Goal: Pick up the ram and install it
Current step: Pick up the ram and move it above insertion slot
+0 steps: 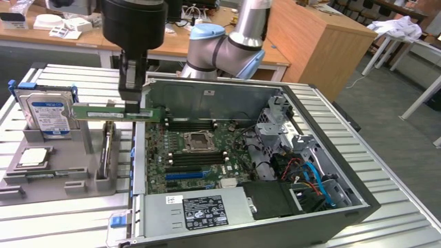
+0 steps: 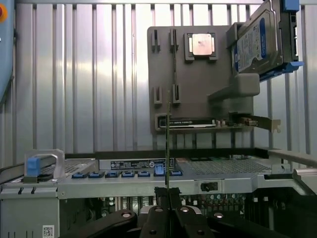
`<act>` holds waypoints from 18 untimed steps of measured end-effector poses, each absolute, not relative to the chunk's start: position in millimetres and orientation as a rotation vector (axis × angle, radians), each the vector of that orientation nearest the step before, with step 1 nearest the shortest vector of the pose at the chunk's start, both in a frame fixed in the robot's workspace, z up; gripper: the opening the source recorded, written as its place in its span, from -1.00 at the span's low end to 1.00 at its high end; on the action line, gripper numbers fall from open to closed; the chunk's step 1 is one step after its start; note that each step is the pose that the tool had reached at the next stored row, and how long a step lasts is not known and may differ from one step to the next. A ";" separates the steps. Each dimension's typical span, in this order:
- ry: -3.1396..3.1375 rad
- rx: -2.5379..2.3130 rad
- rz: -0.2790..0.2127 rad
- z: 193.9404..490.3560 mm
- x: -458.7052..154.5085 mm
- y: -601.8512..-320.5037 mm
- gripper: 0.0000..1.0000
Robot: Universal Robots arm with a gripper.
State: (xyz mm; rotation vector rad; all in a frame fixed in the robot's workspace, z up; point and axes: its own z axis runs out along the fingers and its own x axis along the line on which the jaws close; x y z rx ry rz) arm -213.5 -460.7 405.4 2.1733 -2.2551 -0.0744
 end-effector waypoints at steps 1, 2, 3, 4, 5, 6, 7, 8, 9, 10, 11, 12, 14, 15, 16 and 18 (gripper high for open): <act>-2.255 2.173 -0.074 405.4 -211.6 -460.7 -0.76; -2.255 2.173 -0.074 405.3 -209.4 -460.7 -0.76; -2.255 2.173 -0.074 405.3 -207.5 -460.7 -0.76; -2.255 2.173 -0.074 405.3 -205.5 -460.7 -0.76; -2.255 2.173 -0.074 405.3 -203.6 -460.7 -0.76; -2.255 2.173 -0.074 405.3 -201.7 -460.7 -0.76; -2.255 2.173 -0.074 405.3 -199.8 -460.7 -0.76; -2.255 2.173 -0.074 405.3 -197.9 -460.7 -0.76; -2.255 2.173 -0.074 405.3 -195.8 -460.7 -0.76; -2.255 2.173 -0.074 405.3 -193.9 -460.7 -0.76; -2.255 2.173 -0.074 405.3 -192.0 -460.7 -0.76; -2.255 2.173 -0.074 405.3 -190.0 -460.7 -0.76; -2.255 2.173 -0.074 405.3 -186.1 -460.7 -0.76; -2.255 2.173 -0.074 405.3 -184.2 -460.7 -0.76; -2.255 2.173 -0.074 405.4 -182.3 -460.7 -0.76; -2.255 2.173 -0.074 405.4 -178.4 -460.7 -0.76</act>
